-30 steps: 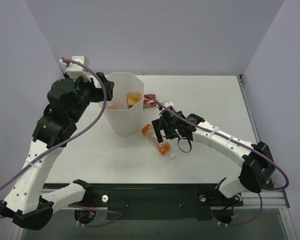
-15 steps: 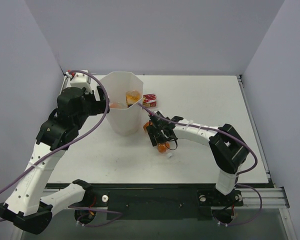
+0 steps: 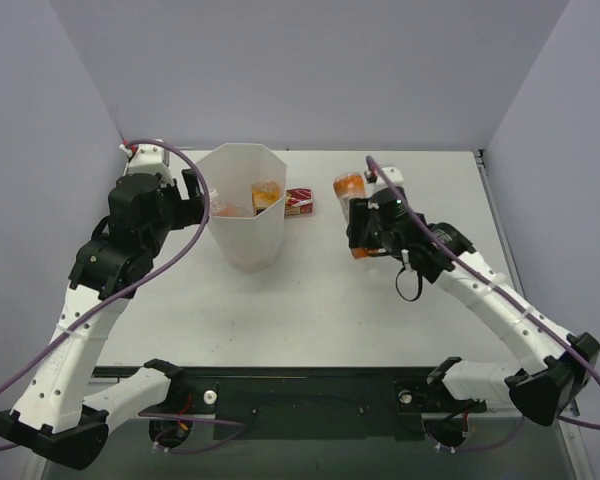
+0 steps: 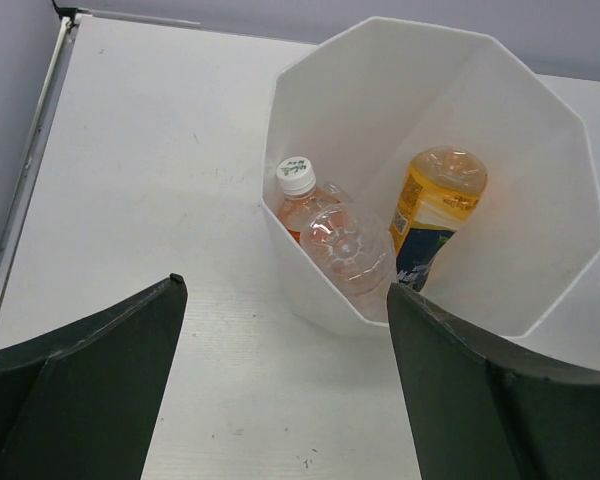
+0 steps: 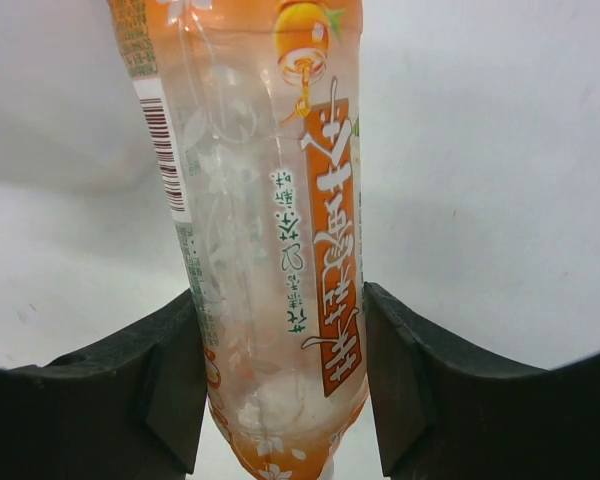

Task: Put the plastic bottles in the bin

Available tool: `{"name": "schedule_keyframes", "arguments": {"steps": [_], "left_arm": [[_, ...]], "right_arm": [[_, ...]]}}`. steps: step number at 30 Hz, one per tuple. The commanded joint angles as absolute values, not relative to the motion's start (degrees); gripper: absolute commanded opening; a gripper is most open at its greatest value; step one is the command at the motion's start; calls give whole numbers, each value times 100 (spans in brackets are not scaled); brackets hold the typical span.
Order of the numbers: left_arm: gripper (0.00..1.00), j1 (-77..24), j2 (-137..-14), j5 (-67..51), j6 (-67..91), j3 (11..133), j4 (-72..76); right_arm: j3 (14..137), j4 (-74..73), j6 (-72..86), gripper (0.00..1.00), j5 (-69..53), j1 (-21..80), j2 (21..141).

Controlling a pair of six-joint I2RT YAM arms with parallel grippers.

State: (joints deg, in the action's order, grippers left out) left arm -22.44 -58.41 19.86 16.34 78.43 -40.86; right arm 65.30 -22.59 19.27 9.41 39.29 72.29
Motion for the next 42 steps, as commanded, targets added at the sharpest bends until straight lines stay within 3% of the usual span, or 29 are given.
{"name": "schedule_keyframes", "arguments": {"steps": [1, 6, 14, 18, 24, 33, 37, 42], "left_arm": [[92, -2066, -5766, 2223, 1591, 7918, -4218], [92, -1987, -5669, 2461, 1520, 8086, -4517], [93, -1951, -5502, 2461, 1652, 8270, -5185], [93, -1942, -5318, 2461, 1731, 8191, -5325], [93, -1916, -5256, 2602, 1705, 8323, -5563], [93, -1916, -5256, 2575, 1644, 8446, -5537], [93, -1907, -5256, 2602, 1608, 8464, -5528], [93, -1898, -5335, 2602, 1608, 8508, -5528]], "right_arm": [[7897, -2479, 1907, 44, 1362, 3779, 6768], [9210, -1366, 1942, 45, 1442, 3850, 7188], [11160, 595, 2127, 50, 703, 4192, 9103], [12143, 476, 2223, 51, 791, 4429, 10246], [13146, -430, 2355, 75, 360, 4676, 11214], [12440, -475, 2162, 80, 826, 4334, 10249], [11262, -107, 2653, 80, 677, 3509, 9546], [10311, 191, 3172, 78, -365, 2295, 9238]]}}
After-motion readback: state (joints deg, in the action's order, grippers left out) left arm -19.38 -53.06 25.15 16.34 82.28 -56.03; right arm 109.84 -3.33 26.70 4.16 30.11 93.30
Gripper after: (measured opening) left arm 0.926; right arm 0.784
